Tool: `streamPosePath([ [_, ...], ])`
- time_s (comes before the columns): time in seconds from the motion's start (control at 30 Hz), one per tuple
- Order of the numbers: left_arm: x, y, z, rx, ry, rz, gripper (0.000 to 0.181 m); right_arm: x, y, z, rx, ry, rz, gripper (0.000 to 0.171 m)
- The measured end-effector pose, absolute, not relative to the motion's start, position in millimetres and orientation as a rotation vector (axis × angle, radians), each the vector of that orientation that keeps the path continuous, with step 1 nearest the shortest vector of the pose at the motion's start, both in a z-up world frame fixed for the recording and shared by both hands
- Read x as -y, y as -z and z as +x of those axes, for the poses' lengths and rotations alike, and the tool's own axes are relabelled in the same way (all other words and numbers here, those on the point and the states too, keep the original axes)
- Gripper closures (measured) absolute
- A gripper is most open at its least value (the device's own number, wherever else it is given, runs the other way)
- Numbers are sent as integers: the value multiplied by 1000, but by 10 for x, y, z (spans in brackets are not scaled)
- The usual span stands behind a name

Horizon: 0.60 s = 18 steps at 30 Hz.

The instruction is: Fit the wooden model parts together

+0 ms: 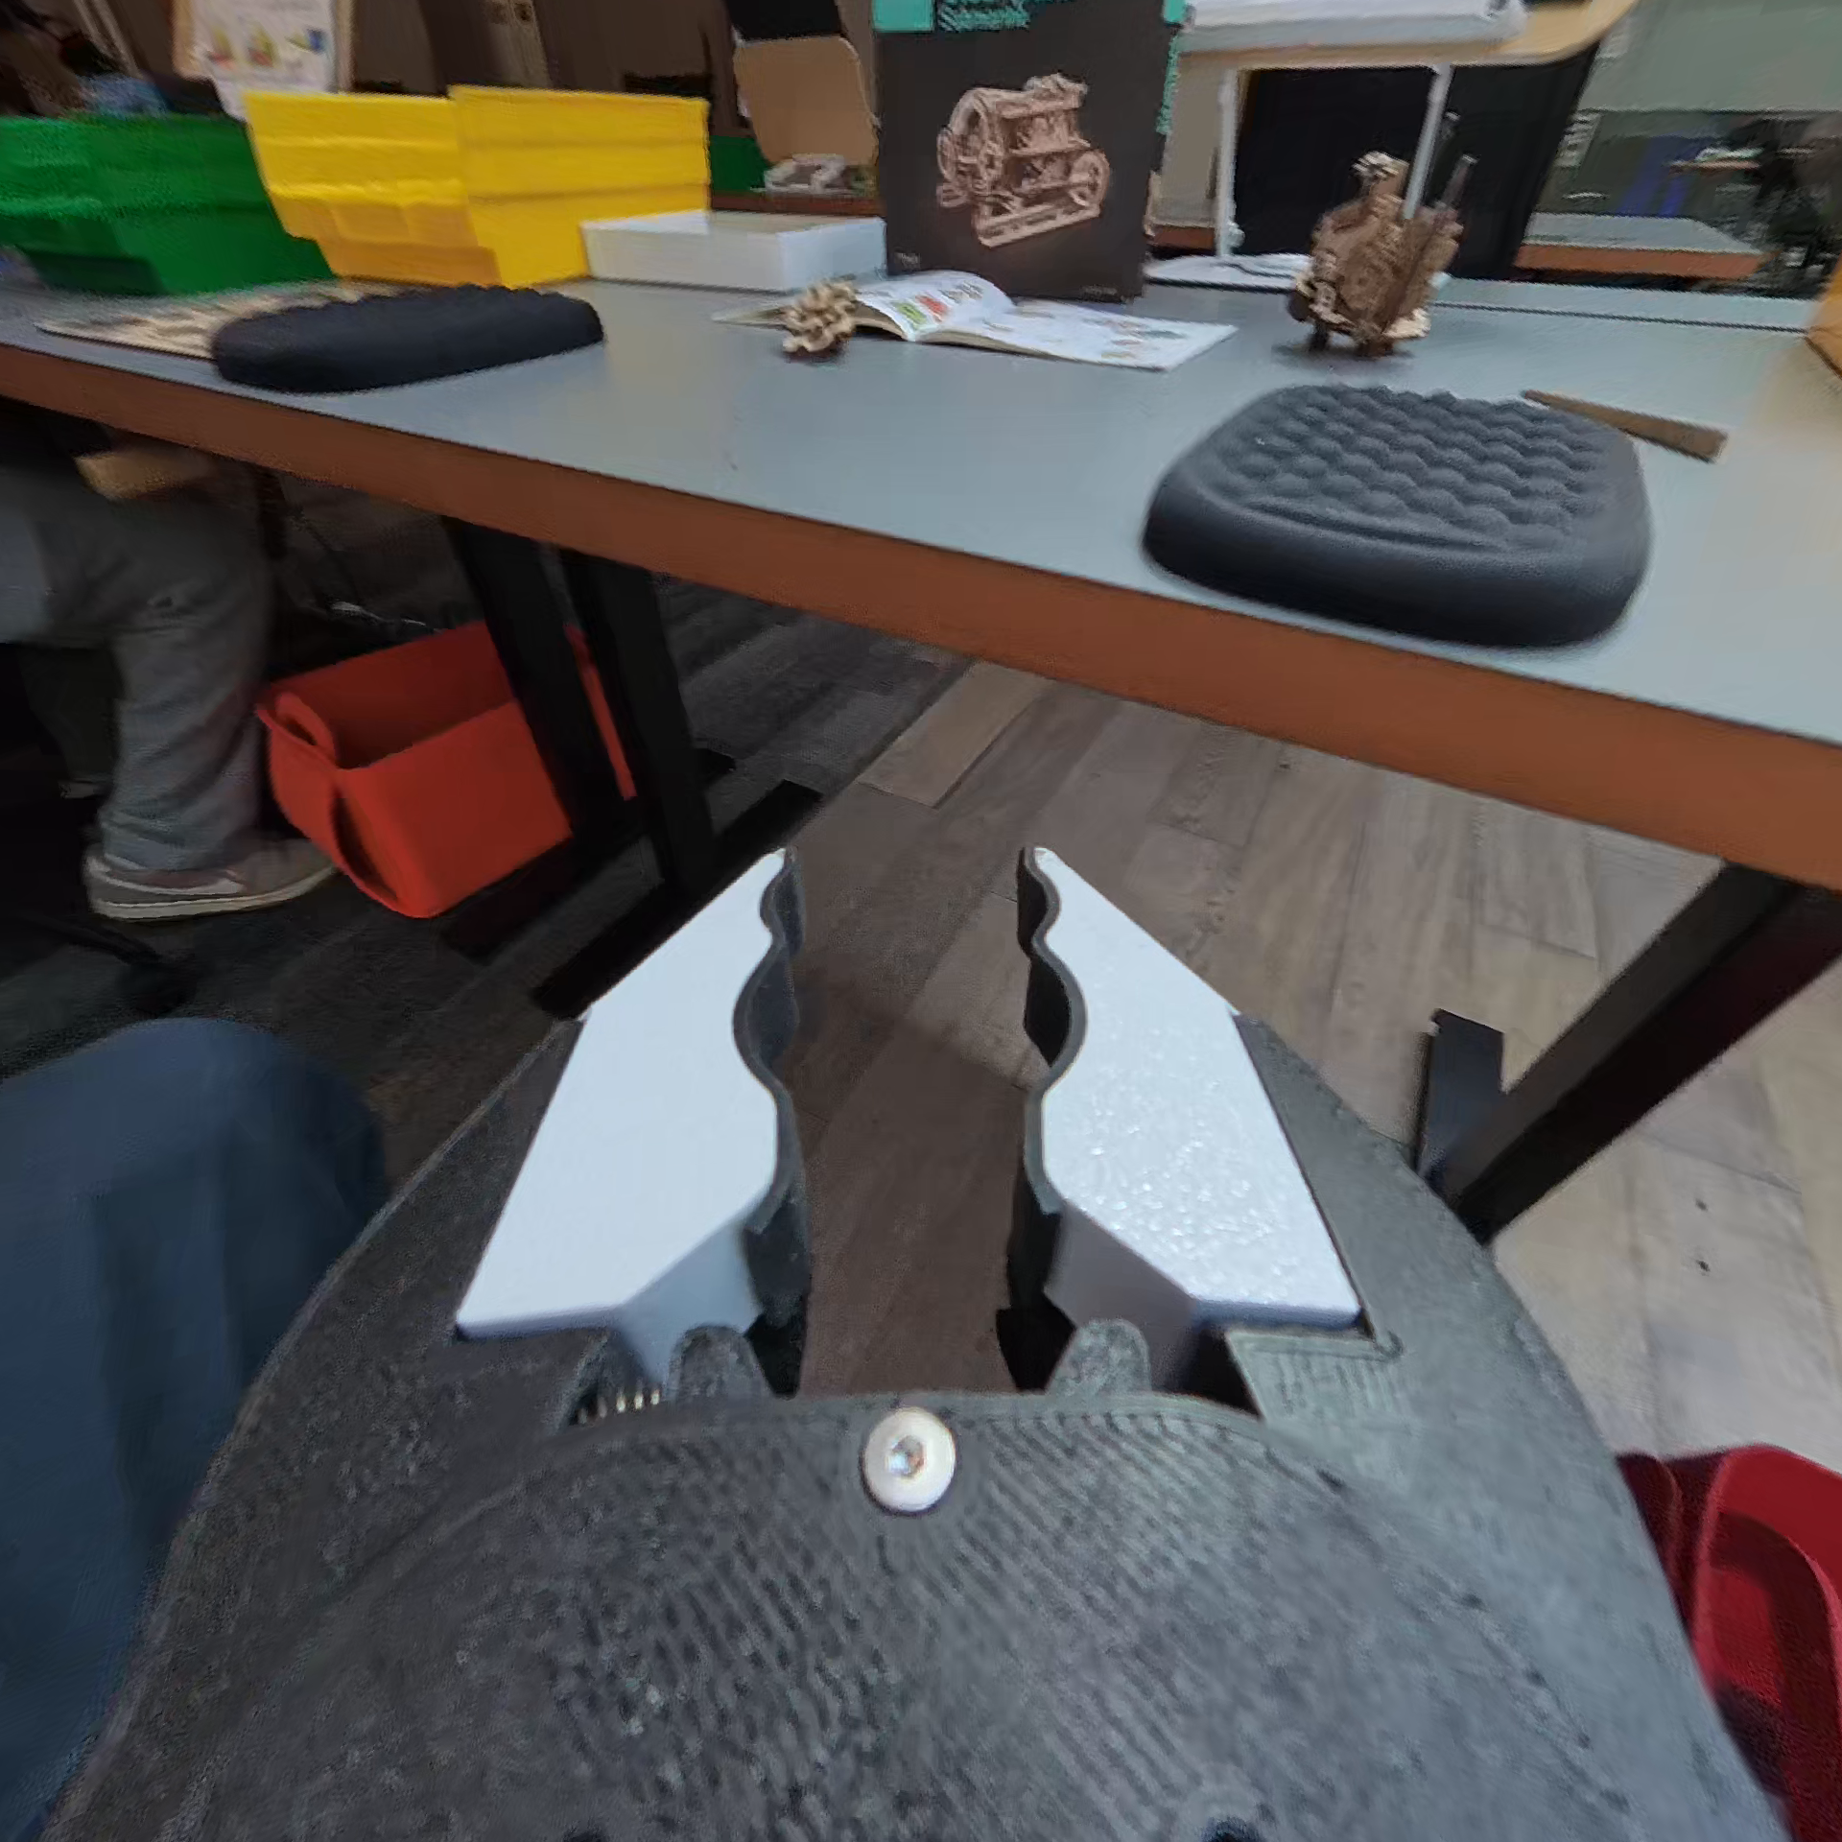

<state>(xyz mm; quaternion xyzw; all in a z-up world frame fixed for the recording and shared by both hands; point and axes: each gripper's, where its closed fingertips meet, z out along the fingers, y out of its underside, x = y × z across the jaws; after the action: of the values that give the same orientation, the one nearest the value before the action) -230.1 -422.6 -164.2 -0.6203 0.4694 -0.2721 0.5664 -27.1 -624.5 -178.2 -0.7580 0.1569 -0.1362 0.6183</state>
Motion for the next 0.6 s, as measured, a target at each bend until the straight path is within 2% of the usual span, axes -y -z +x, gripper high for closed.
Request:
streamPosePath([
  [0.07,4360,1883,-2195,-1143,709,-1535,121,6002,1260,-469,-221,273,-1716,119],
  [0.13,4481,2026,-2076,-1175,727,-1567,117,5984,626,-375,-165,398,-1650,112],
  [0.23,4691,1668,-1883,-1176,773,-1461,118,6294,-23,-51,-235,460,-1539,112],
  [0.33,4884,1027,-1769,-1160,804,-1300,119,6831,80,464,-404,599,-1552,113],
  [0.4,4962,746,-1726,-1155,806,-1234,120,6992,200,577,-470,535,-1548,113],
  [0.5,5060,652,-1630,-1168,863,-1247,119,7019,199,663,-483,500,-1532,109],
  [0.6,5142,853,-1536,-1221,935,-1346,113,7030,420,934,-495,501,-1608,100],
])
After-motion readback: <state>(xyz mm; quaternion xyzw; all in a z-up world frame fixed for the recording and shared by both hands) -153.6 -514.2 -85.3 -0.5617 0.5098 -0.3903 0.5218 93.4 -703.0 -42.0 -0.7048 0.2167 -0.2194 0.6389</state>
